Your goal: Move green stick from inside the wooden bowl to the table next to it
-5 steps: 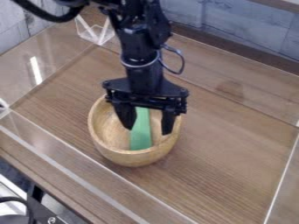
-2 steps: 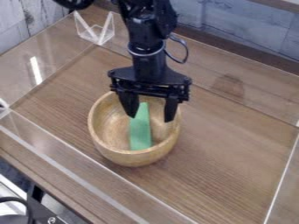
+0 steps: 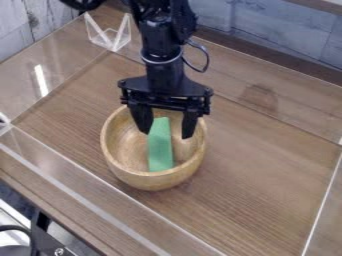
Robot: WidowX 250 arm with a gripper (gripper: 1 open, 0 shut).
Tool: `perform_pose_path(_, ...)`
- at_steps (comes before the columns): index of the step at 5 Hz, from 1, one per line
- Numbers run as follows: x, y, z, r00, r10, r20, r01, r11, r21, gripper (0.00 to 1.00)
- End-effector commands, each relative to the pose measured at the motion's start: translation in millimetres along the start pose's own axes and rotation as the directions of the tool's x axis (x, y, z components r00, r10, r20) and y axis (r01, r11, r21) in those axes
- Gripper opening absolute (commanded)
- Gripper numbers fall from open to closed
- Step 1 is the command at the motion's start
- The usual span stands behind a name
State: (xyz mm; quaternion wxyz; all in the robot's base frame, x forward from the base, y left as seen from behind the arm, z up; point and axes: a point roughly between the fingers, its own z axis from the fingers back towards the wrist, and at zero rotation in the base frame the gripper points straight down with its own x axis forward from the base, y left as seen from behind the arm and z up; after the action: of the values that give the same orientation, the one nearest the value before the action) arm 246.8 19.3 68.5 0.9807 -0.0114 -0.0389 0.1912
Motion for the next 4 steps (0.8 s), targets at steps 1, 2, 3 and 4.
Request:
perform_pose_path(1,12.4,3,7.5,0.999,0.029,0.043,-0.029,1.000,0.000,1.00)
perform_pose_path(2,6.6,11,-0.6,0.999,0.017,0.043,-0.017,1.000,0.003,1.00)
perform_pose_path(3,-0.9,18,-7.4,0.999,0.015,0.048,-0.015,1.000,-0.002,1.00)
perform_pose_path(4,2.0,23,-15.3,0.996,0.073,0.048,-0.073,0.997,0.012,1.00)
